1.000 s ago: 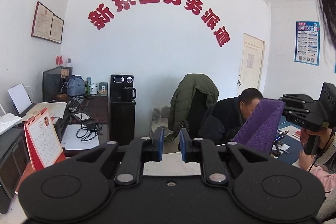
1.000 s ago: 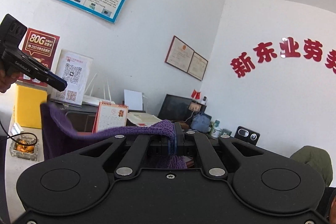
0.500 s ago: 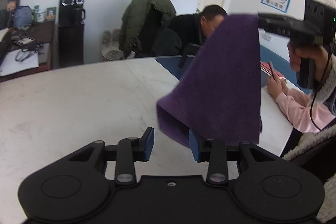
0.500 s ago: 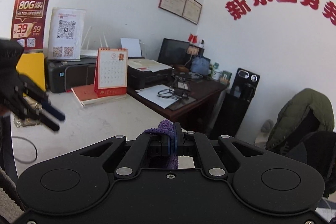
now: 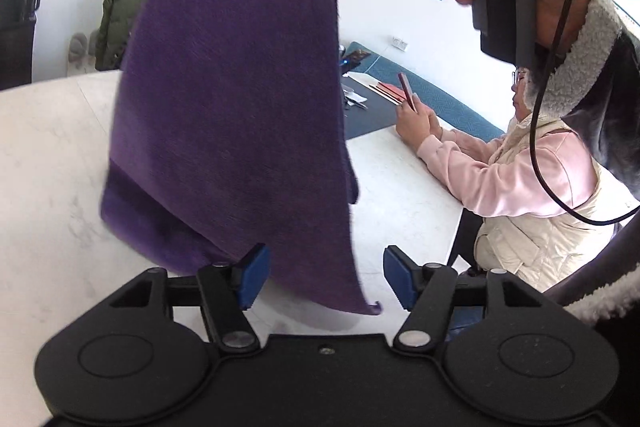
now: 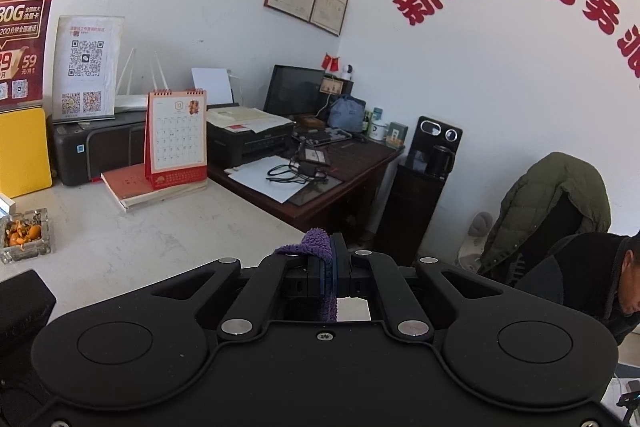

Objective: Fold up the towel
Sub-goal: 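Lift the towel with both tools and shake it out between them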

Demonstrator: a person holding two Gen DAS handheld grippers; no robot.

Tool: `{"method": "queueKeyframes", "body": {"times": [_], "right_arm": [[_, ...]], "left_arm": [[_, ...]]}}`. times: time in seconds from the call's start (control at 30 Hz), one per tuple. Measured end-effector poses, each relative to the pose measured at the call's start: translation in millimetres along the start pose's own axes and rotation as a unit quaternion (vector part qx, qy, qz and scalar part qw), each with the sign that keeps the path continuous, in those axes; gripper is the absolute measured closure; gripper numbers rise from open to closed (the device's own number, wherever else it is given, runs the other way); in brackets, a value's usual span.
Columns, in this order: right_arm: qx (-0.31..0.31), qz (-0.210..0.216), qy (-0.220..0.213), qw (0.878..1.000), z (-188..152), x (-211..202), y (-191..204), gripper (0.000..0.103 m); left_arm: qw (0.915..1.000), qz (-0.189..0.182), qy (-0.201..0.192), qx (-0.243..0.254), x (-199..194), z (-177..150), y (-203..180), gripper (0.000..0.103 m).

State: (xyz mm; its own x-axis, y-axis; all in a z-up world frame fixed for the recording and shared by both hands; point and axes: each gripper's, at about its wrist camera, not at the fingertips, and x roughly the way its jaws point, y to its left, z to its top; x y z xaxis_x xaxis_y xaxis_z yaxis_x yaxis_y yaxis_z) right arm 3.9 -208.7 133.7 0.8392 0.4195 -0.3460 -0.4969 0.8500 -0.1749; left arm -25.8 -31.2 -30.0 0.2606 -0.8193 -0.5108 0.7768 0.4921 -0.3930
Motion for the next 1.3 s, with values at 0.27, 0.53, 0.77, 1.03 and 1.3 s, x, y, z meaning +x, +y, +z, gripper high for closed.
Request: {"method": "queueKeyframes", "body": {"times": [0.27,0.53,0.77,1.03,1.3], "right_arm": [[0.018,0.003,-0.012,1.0,9,2,5,0.1],[0.023,-0.008,-0.034,0.999,10,-11,-1,0.1],[0.019,-0.011,-0.079,0.997,8,-37,-16,0.1],[0.009,0.051,-0.135,0.989,12,-76,-32,0.1],[0.02,0.133,-0.138,0.981,31,-93,-53,0.1]], "left_arm": [[0.9923,0.076,0.031,-0.093,43,-7,11,0.042],[0.9742,0.161,0.068,-0.144,43,-11,46,0.094],[0.9427,0.294,-0.072,-0.14,-91,26,69,0.1],[0.899,0.376,-0.213,-0.071,-255,63,20,0.1],[0.8939,0.402,-0.195,-0.035,-287,84,-10,0.098]]}}
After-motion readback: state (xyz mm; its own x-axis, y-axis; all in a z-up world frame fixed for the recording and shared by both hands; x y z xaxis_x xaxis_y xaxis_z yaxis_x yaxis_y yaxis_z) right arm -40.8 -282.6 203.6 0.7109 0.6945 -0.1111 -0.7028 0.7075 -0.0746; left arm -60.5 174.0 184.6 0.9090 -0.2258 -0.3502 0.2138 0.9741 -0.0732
